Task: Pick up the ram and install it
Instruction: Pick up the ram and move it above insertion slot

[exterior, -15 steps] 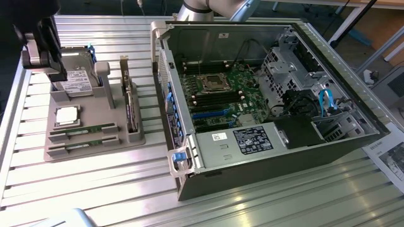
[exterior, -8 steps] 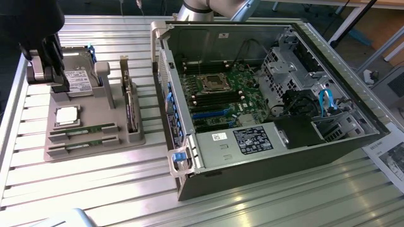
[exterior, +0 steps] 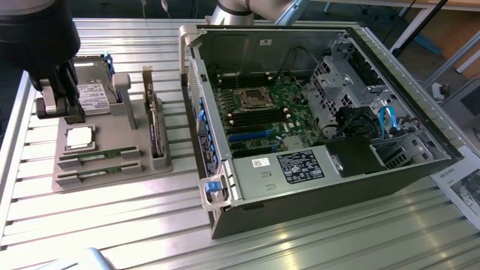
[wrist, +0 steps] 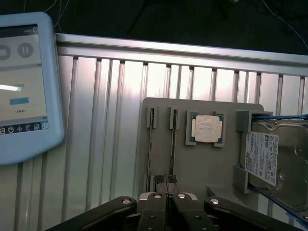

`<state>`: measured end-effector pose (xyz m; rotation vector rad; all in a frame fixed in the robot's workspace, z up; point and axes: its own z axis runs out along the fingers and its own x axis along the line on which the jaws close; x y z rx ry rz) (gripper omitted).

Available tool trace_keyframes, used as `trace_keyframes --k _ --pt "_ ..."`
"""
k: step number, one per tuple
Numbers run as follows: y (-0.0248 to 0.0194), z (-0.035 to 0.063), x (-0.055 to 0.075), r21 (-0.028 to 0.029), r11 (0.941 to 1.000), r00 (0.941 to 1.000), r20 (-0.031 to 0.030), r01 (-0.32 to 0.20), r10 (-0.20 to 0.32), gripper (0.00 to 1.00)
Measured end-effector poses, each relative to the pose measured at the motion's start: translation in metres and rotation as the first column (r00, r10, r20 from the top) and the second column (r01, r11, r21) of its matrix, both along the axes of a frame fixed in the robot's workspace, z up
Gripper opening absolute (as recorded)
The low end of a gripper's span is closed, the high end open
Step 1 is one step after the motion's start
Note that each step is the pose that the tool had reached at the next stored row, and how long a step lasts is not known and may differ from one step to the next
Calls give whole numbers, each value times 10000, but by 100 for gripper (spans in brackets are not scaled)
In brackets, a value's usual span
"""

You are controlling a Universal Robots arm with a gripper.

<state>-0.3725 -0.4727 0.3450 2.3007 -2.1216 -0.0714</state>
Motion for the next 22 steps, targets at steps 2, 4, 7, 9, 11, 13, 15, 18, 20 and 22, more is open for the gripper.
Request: trace_keyframes --k 2,4,7,9,11,13,15,18,20,22 --pt "-12 -35 -1 0 10000 10000 -1 -11 11 10" --pt "-17 -57 -3 17 10000 10000 3 -42 42 10" --pt "-28 -104 -5 48 10000 10000 8 -81 81 10" --pt "-37 -149 -6 50 9999 9999 8 -106 106 10" --pt "-42 -180 -8 51 9999 9999 8 -125 125 10" --pt "-44 -187 -8 49 9999 9999 6 -134 134 10" --pt "-44 -187 -8 49 9999 9999 6 -135 134 10" --pt "-44 -188 -8 50 9999 9999 8 -134 134 10" --pt "-44 -188 -8 50 9999 9999 8 -134 134 10" --pt "-44 -188 -8 50 9999 9999 8 -135 135 17"
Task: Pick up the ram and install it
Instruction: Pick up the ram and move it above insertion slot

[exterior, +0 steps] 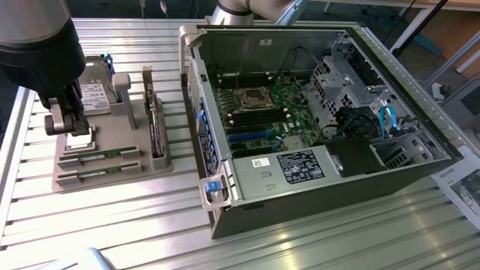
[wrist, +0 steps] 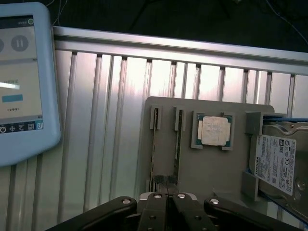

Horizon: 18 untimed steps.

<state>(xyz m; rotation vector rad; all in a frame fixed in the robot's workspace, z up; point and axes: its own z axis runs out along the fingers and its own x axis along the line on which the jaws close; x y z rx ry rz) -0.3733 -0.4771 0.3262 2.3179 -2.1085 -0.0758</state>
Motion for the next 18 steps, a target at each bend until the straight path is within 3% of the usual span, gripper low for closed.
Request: trace_keyframes --k 2,3,11,13,18 --pt "0 0 0 0 10000 10000 0 0 0 17" --pt "0 0 0 0 10000 10000 0 0 0 24" --pt "0 -6 0 4 10000 10000 6 0 0 24" --pt "-2 -45 0 15 10000 10000 43 0 0 24" --pt "-15 -172 0 18 10000 10000 71 0 0 24"
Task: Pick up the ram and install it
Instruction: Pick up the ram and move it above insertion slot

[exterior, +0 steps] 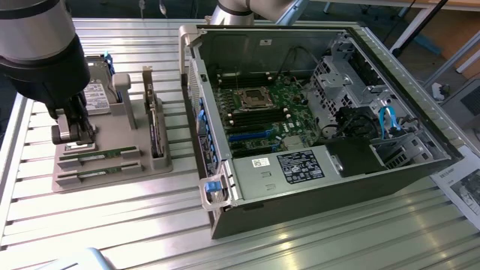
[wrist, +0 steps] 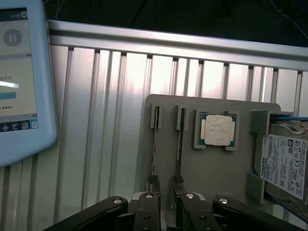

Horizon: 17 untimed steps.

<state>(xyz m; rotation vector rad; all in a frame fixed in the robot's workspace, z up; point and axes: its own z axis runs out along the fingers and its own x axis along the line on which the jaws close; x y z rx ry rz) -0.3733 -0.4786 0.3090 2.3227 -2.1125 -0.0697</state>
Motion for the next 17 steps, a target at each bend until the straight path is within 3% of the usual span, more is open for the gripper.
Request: trace_keyframes --k 4,9,17 --pt "-9 -83 0 -1 10000 10000 1 0 0 24" --pt "-30 -279 0 -1 10000 10000 1 -4 4 24" --pt "-46 -443 0 -1 10000 10000 2 -5 5 24"
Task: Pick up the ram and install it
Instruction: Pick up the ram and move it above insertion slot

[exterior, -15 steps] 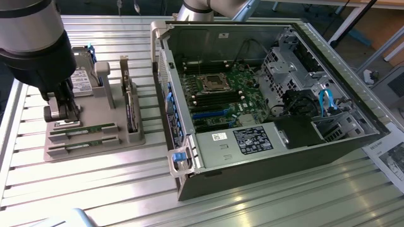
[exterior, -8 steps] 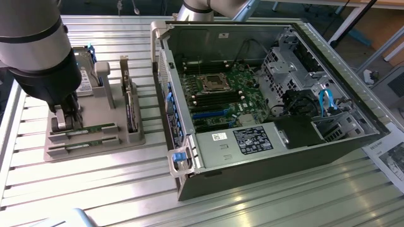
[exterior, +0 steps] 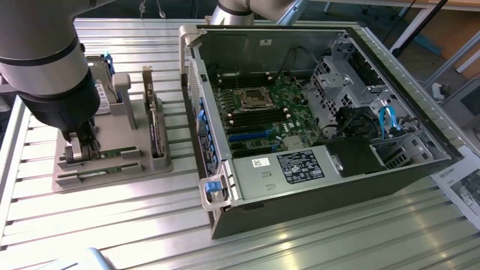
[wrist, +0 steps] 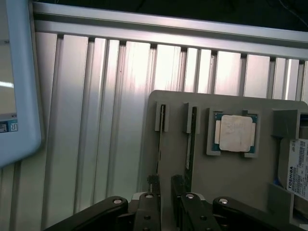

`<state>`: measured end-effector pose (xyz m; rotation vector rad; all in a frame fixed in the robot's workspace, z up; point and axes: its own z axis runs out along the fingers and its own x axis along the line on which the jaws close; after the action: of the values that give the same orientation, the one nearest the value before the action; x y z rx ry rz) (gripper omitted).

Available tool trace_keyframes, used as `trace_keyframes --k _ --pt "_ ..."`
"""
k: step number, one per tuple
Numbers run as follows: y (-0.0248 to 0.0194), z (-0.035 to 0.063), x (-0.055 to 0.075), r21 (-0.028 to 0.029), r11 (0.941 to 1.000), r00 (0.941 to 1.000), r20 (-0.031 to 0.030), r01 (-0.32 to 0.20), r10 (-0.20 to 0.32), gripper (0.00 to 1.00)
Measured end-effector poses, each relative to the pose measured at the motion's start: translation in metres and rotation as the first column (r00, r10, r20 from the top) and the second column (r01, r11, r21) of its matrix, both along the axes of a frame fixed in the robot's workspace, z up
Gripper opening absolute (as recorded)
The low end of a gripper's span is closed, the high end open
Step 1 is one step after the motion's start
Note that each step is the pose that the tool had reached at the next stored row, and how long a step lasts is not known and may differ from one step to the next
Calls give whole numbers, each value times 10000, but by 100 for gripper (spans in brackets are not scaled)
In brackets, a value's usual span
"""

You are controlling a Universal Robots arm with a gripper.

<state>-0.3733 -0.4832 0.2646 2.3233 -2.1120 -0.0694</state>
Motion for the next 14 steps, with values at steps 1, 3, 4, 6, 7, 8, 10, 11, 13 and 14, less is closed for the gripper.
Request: trace_keyframes --k 1,3,4,6,7,8,10,11,13,14 --pt "-1 -17 0 0 10000 10000 0 0 0 24" --pt "-4 -55 0 0 10000 10000 0 -2 2 24" --pt "-6 -74 0 0 10000 10000 0 -2 2 24" --pt "-9 -112 0 -1 10000 10000 -1 -2 2 24" --pt "-10 -131 0 0 10000 10000 0 -2 2 24" --pt "-13 -160 0 0 10000 10000 0 -3 3 24" --pt "-17 -205 0 0 10000 10000 0 -5 5 24" --pt "-19 -231 0 0 10000 10000 0 -5 5 24" --pt "-24 -286 0 0 10000 10000 0 -7 7 24" --pt "-25 -306 0 0 10000 10000 1 -7 7 24"
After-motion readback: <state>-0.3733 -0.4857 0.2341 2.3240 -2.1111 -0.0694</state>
